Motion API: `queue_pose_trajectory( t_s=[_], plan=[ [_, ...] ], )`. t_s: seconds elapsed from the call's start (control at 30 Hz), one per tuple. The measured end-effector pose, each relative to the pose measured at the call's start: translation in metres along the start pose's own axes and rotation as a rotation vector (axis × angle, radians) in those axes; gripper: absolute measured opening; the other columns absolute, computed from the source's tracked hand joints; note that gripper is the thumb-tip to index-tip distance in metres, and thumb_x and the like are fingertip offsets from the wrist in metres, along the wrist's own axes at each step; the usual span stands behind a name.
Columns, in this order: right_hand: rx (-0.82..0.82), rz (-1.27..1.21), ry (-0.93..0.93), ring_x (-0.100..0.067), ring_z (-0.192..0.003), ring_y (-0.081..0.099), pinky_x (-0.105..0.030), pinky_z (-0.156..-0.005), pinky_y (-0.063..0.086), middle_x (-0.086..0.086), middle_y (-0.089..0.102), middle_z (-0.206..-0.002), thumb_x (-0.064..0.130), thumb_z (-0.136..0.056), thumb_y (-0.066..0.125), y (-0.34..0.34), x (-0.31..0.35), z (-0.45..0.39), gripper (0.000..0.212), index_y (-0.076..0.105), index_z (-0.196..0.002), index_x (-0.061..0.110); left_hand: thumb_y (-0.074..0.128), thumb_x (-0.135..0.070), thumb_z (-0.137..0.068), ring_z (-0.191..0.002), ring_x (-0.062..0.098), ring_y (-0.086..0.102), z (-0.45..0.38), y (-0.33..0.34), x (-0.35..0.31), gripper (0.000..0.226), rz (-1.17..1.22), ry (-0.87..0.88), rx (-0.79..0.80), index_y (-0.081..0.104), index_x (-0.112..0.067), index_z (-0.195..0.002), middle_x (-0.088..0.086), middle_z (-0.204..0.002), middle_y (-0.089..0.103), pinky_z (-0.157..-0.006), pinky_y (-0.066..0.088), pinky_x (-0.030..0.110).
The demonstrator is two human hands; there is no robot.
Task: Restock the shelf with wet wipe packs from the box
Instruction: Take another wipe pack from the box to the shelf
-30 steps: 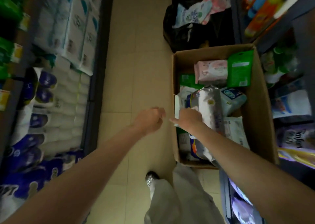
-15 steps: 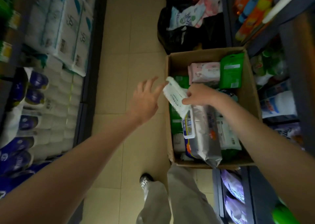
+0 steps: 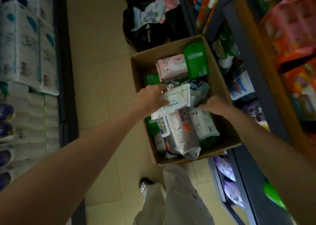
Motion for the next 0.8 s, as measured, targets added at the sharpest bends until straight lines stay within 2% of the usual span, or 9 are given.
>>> queue_pose_trajectory(
  t_s=[0.07, 0.17, 0.27, 0.37, 0.47, 0.57, 0.63, 0.7, 0.8],
  plan=[
    [0.075, 0.115, 0.081, -0.026, -0.088, 0.063, -0.032, -0.070, 0.048, -0.013, 0.065, -0.097, 0.034, -0.077, 0.073, 0.021, -0.024, -0.010, 0.040, 0.061, -0.099, 0.003, 0.067, -0.029, -0.082, -0.105, 0.031, 0.059, -0.006, 0.008, -0.003, 0.040, 0.030, -0.009, 0.013, 0.055, -0.012, -0.117, 0.012, -0.115, 0.063, -0.084, 0.046, 0.035],
    [0.043, 0.204, 0.124, -0.029, -0.110, 0.058, -0.036, -0.086, 0.051, -0.014, 0.055, -0.124, 0.034, -0.071, 0.078, 0.050, -0.035, -0.012, 0.069, 0.046, -0.126, 0.005, 0.068, -0.032, -0.081, -0.102, 0.028, 0.058, -0.013, 0.012, -0.001, 0.037, 0.063, -0.054, 0.028, 0.059, -0.013, -0.111, 0.010, -0.111, 0.063, -0.077, 0.042, 0.030],
    [-0.036, 0.076, 0.211, -0.032, -0.114, 0.056, -0.039, -0.091, 0.051, -0.016, 0.056, -0.126, 0.027, -0.071, 0.078, 0.064, -0.032, -0.012, 0.065, 0.049, -0.126, 0.006, 0.069, -0.029, -0.080, -0.091, 0.025, 0.058, -0.013, 0.011, 0.009, 0.036, 0.152, -0.117, 0.066, 0.060, -0.009, -0.109, 0.011, -0.108, 0.064, -0.073, 0.042, 0.030],
    [-0.126, -0.117, 0.196, -0.032, -0.105, 0.062, -0.034, -0.078, 0.051, -0.018, 0.062, -0.117, 0.021, -0.074, 0.074, 0.041, -0.014, -0.007, 0.049, 0.058, -0.115, 0.000, 0.064, -0.025, -0.085, -0.093, 0.028, 0.060, -0.008, 0.001, 0.017, 0.034, 0.269, -0.251, 0.096, 0.059, -0.004, -0.112, 0.015, -0.111, 0.063, -0.069, 0.043, 0.030],
    [-0.289, -0.322, -0.036, -0.027, -0.096, 0.063, -0.034, -0.075, 0.050, -0.012, 0.065, -0.108, 0.016, -0.079, 0.071, -0.016, 0.032, 0.011, 0.037, 0.063, -0.110, -0.003, 0.059, -0.020, -0.090, -0.077, 0.020, 0.058, -0.001, -0.021, 0.021, 0.031, 0.456, -0.352, 0.116, 0.058, -0.001, -0.114, 0.015, -0.106, 0.062, -0.057, 0.043, 0.021],
    [-0.499, -0.263, -0.447, -0.036, -0.102, 0.059, -0.036, -0.083, 0.045, -0.023, 0.064, -0.108, 0.011, -0.074, 0.075, -0.065, 0.100, 0.048, 0.035, 0.067, -0.105, -0.003, 0.056, -0.020, -0.092, -0.067, 0.009, 0.054, 0.013, -0.049, 0.030, 0.023, 0.724, -0.379, 0.148, 0.056, -0.008, -0.112, 0.008, -0.098, 0.059, -0.048, 0.047, 0.011],
    [-0.559, -0.111, -0.698, -0.038, -0.116, 0.046, -0.040, -0.098, 0.037, -0.018, 0.055, -0.121, 0.008, -0.072, 0.075, -0.070, 0.142, 0.072, 0.036, 0.071, -0.108, 0.011, 0.054, -0.022, -0.093, -0.075, 0.008, 0.058, 0.028, -0.070, 0.035, 0.023, 0.938, -0.367, 0.146, 0.055, -0.011, -0.112, 0.001, -0.095, 0.063, -0.056, 0.050, 0.011],
    [-0.585, -0.025, -0.868, -0.040, -0.127, 0.033, -0.045, -0.109, 0.027, -0.014, 0.042, -0.137, 0.004, -0.073, 0.071, -0.060, 0.175, 0.094, 0.037, 0.073, -0.103, 0.025, 0.051, -0.021, -0.094, -0.081, 0.010, 0.059, 0.048, -0.093, 0.041, 0.020, 1.145, -0.335, 0.092, 0.055, -0.011, -0.111, -0.001, -0.093, 0.064, -0.069, 0.050, 0.017],
    [-0.530, -0.051, -0.984, -0.040, -0.135, 0.020, -0.041, -0.114, 0.014, -0.016, 0.024, -0.150, -0.003, -0.078, 0.065, -0.043, 0.216, 0.120, 0.039, 0.072, -0.098, 0.029, 0.049, -0.022, -0.094, -0.086, 0.012, 0.062, 0.088, -0.133, 0.065, 0.018, 1.295, -0.278, -0.020, 0.057, -0.015, -0.108, 0.000, -0.097, 0.065, -0.072, 0.054, 0.022]
  ],
)
Point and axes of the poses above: each hand's wrist, its own z-axis away from the middle knuckle, its own y-axis out of the palm, x = y × z, the point moved 1 cm from there along -z, towards the middle knuckle
